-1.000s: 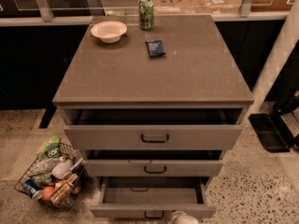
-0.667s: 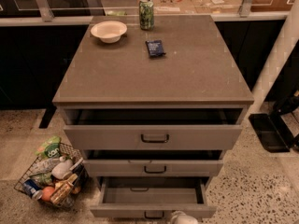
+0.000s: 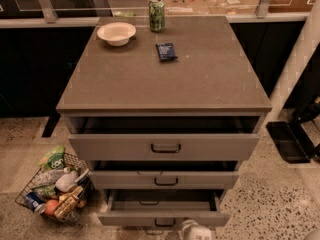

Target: Close bottom drawer

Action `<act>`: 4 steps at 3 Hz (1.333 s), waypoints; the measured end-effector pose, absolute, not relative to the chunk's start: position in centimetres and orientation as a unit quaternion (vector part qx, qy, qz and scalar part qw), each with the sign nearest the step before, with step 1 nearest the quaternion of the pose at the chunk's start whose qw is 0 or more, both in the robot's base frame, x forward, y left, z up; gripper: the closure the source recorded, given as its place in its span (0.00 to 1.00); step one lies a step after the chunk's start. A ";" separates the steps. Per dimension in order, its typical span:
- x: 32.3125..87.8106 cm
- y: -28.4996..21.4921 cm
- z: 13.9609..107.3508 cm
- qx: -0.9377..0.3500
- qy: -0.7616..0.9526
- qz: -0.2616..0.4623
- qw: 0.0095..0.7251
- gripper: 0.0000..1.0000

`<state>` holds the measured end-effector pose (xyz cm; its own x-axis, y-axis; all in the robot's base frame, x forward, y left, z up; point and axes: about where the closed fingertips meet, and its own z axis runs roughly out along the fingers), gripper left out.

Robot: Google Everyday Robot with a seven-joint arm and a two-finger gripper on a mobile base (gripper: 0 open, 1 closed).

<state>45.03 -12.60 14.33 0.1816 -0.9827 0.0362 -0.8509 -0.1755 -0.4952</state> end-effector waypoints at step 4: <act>50.0 -12.1 13.3 -0.744 0.602 -0.190 0.216 1.00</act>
Offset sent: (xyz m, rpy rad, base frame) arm 0.2408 0.0100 -0.0390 0.0783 -0.2605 0.0988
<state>49.98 -12.14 13.27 0.2016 -0.9792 0.0229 -0.8145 -0.1805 -0.5514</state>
